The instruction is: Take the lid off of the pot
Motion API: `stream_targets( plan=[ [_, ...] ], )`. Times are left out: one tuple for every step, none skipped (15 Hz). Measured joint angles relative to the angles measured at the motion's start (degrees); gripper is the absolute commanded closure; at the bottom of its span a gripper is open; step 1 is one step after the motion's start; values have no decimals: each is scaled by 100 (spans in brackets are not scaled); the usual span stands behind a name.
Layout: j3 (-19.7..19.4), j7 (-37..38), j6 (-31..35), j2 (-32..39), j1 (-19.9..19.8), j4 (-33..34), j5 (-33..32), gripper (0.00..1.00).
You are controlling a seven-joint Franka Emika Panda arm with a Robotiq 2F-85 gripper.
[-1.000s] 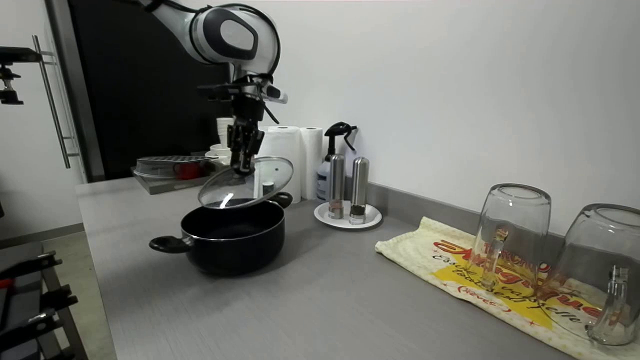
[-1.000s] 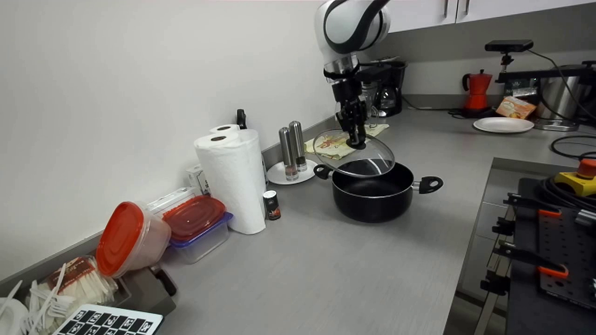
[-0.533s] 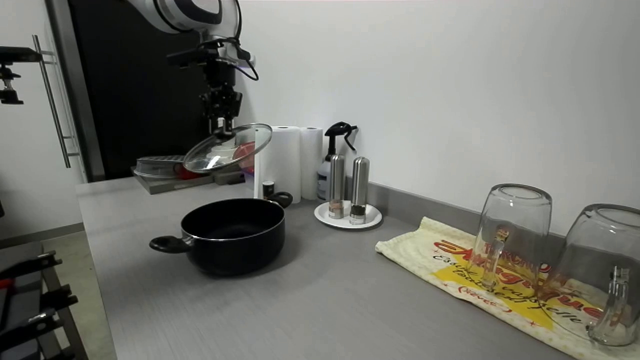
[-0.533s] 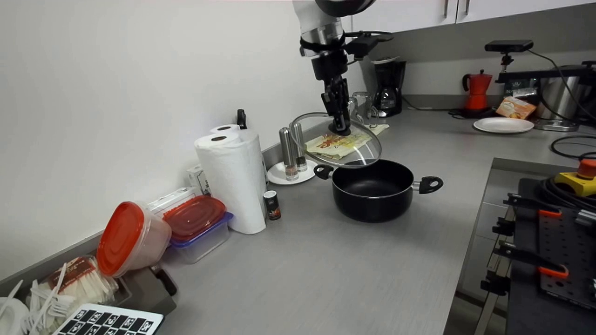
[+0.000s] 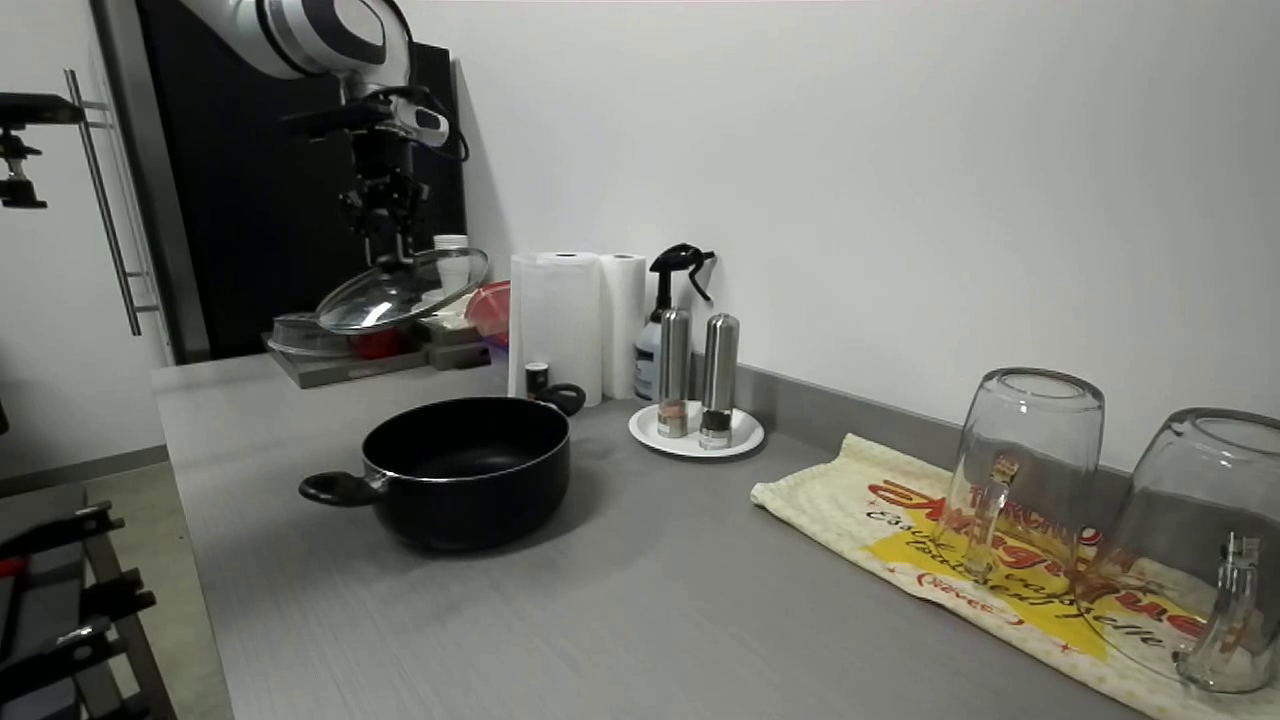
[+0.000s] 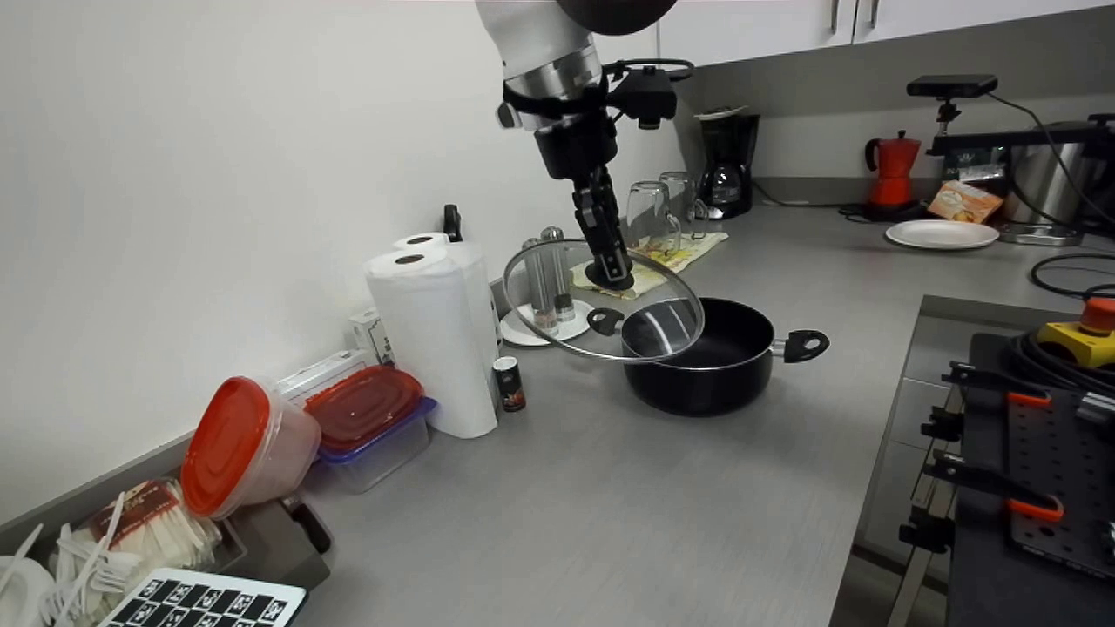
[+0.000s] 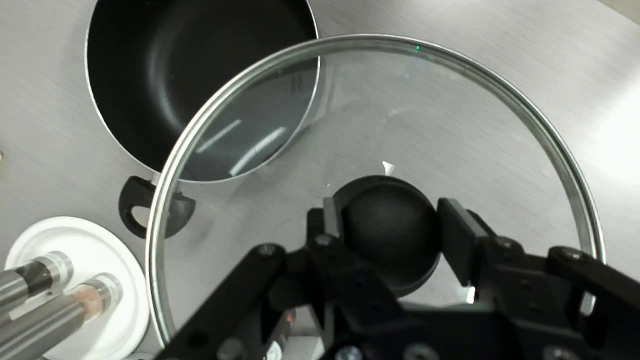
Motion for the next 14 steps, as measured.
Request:
stream_targets(
  plan=[
    [56, 0, -57, 118, 96, 64, -74, 75],
    [106, 0, -114, 255, 193, 136, -149, 75],
    [146, 0, -171, 409, 292, 213, -224, 75],
    [171, -1, -227, 569, 389, 296, -300, 75],
    [190, -1, -286, 750, 489, 391, -379, 75],
    [200, -2, -347, 935, 580, 492, -445, 75],
    [204, -7, -411, 1138, 675, 612, -508, 75],
    [206, -24, -472, 1332, 762, 736, -556, 75],
    [210, -85, -561, 1527, 837, 871, -575, 75],
    [217, -180, -657, 1711, 903, 1011, -575, 75],
    [230, -307, -773, 1898, 964, 1170, -575, 75],
    [250, -432, -885, 2062, 1012, 1324, -575, 75],
    [270, -562, -1004, 2224, 1061, 1492, -575, 75],
    [285, -669, -1112, 2368, 1109, 1657, -575, 75]
  ],
)
